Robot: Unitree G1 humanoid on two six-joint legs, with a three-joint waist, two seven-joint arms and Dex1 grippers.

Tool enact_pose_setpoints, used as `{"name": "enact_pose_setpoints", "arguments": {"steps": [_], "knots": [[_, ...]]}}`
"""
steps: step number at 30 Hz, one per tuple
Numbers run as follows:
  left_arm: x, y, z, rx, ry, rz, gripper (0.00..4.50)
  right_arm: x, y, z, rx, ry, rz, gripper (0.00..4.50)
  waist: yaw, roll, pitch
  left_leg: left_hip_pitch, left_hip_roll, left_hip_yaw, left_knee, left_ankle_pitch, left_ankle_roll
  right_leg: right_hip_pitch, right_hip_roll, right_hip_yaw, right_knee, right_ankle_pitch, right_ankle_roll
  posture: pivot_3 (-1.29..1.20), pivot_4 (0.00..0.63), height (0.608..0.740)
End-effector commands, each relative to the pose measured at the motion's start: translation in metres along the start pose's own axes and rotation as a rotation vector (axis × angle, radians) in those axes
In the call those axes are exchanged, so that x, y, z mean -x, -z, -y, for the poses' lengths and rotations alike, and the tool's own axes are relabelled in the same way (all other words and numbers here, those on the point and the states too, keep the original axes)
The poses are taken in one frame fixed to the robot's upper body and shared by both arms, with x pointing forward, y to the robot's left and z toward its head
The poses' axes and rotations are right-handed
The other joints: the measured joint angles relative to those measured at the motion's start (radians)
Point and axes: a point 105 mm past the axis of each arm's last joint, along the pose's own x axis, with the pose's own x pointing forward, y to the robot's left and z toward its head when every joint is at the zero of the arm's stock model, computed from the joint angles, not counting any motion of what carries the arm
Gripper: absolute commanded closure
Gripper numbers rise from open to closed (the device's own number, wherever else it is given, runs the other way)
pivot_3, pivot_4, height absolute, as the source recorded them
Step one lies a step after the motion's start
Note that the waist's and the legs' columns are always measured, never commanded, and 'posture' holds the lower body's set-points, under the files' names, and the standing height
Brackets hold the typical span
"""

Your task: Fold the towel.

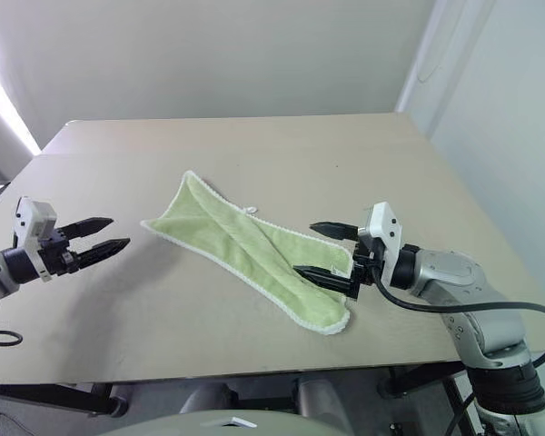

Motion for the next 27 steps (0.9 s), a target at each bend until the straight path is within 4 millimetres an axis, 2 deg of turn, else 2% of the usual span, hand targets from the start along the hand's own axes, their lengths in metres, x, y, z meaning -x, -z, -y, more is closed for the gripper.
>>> {"name": "enact_pose_setpoints", "arguments": {"steps": [1,4,8,16,19,22,27], "knots": [[0.006,-0.019,-0.003,-0.054,-0.027,0.044,0.88,-0.004,-0.01,-0.001,0.017,-0.032,0.034,0.02,0.0,0.0,0.0,0.0,0.0,0.0,0.0,0.0,0.0,0.0,0.0,0.0,0.0,0.0,0.0,0.0,0.0,0.712],[0.006,-0.016,-0.003,-0.037,-0.035,0.048,0.88,-0.008,-0.006,0.0,0.038,-0.043,0.002,0.02,0.0,0.0,0.0,0.0,0.0,0.0,0.0,0.0,0.0,0.0,0.0,0.0,0.0,0.0,0.0,0.0,0.0,0.712],[0.002,-0.015,-0.001,-0.028,-0.026,0.052,0.88,-0.009,-0.012,-0.002,0.038,-0.047,0.016,0.02,0.0,0.0,0.0,0.0,0.0,0.0,0.0,0.0,0.0,0.0,0.0,0.0,0.0,0.0,0.0,0.0,0.0,0.712],[-0.012,-0.014,-0.005,-0.048,-0.004,0.046,0.88,0.004,0.006,-0.012,0.013,-0.032,-0.116,0.02,0.003,0.0,0.0,0.0,0.0,0.0,0.0,0.0,0.0,0.0,0.0,0.0,0.0,0.0,0.0,0.0,0.0,0.712],[-0.016,-0.007,-0.005,-0.039,0.015,0.019,0.88,0.007,0.019,-0.024,0.038,-0.07,-0.201,0.02,-0.001,0.0,0.0,0.0,0.0,0.0,0.0,0.0,0.0,0.0,0.0,0.0,0.0,0.0,0.0,0.0,0.0,0.712],[-0.019,-0.006,-0.008,-0.039,0.019,0.011,0.88,0.008,0.024,-0.035,0.05,-0.113,-0.231,0.02,-0.002,0.0,0.0,0.0,0.0,0.0,0.0,0.0,0.0,-0.001,0.0,0.0,0.0,0.0,0.0,0.0,0.0,0.712],[-0.032,-0.01,-0.013,-0.054,0.035,0.019,0.88,0.012,0.054,-0.042,0.09,-0.147,-0.356,0.02,0.004,-0.001,-0.001,0.0,0.0,0.0,0.0,0.0,0.0,0.0,0.0,0.0,0.0,0.0,0.0,0.0,0.0,0.712]]}}
